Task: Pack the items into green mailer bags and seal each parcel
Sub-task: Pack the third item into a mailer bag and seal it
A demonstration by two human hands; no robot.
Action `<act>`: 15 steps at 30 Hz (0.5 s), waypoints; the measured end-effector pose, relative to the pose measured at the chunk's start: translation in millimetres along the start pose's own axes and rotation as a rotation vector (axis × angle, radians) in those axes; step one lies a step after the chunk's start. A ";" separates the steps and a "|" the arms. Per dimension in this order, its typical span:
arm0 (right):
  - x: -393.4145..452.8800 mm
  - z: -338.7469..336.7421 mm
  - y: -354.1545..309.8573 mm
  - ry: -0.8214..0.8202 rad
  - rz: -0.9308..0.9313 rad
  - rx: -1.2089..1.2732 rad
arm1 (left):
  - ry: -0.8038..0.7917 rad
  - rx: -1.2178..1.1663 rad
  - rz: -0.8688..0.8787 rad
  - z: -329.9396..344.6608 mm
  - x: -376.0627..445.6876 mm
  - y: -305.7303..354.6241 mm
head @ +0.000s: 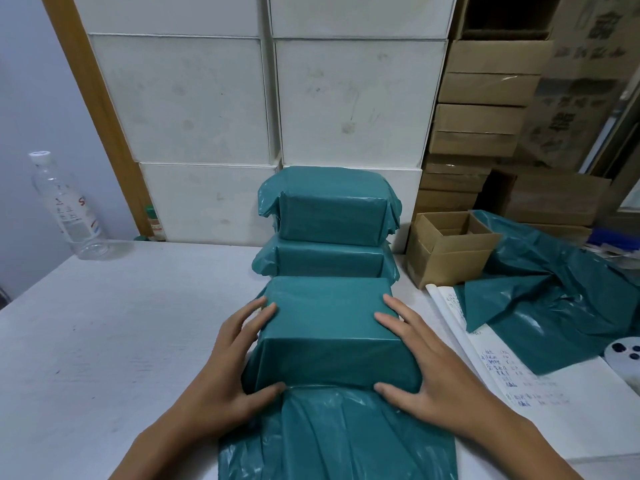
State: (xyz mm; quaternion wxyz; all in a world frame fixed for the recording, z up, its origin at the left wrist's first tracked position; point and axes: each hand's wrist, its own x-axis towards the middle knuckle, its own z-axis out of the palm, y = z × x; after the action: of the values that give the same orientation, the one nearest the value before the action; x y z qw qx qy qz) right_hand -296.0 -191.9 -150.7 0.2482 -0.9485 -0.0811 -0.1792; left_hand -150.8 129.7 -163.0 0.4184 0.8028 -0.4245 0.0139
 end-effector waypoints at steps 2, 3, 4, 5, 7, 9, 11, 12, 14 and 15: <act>-1.3 3.8 5.9 -0.011 -0.001 0.018 | -0.020 -0.040 -0.020 -1.2 -0.7 -1.6; -1.4 4.9 8.2 -0.009 -0.004 0.018 | -0.028 -0.072 -0.029 -1.5 -0.6 -1.8; -1.2 5.3 9.3 -0.006 -0.006 0.016 | -0.030 -0.091 -0.038 -2.0 -0.2 -2.1; -0.9 5.6 10.1 -0.003 -0.008 0.015 | -0.027 -0.096 -0.052 -2.0 0.2 -2.5; -0.9 5.9 9.8 -0.001 -0.016 0.016 | -0.017 -0.075 -0.079 -1.9 0.8 -3.9; -1.0 6.3 9.0 0.005 -0.024 0.017 | -0.012 -0.027 -0.093 -1.0 1.3 -4.8; -1.4 6.9 8.7 0.008 -0.023 0.016 | -0.011 0.006 -0.095 0.8 1.8 -5.2; -1.5 7.1 8.6 0.008 -0.021 0.017 | -0.011 0.019 -0.090 1.8 2.5 -5.5; -1.7 7.5 8.2 0.009 -0.018 0.021 | -0.006 0.061 -0.072 3.6 3.4 -6.6; -1.6 7.8 8.0 0.009 -0.019 0.021 | -0.004 0.080 -0.067 4.5 3.6 -6.7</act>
State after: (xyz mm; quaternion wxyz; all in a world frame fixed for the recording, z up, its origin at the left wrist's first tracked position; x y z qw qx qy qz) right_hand -293.2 -195.0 -161.1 0.2567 -0.9443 -0.0908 -0.1850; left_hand -145.4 126.2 -169.0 0.3856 0.8327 -0.3972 0.0150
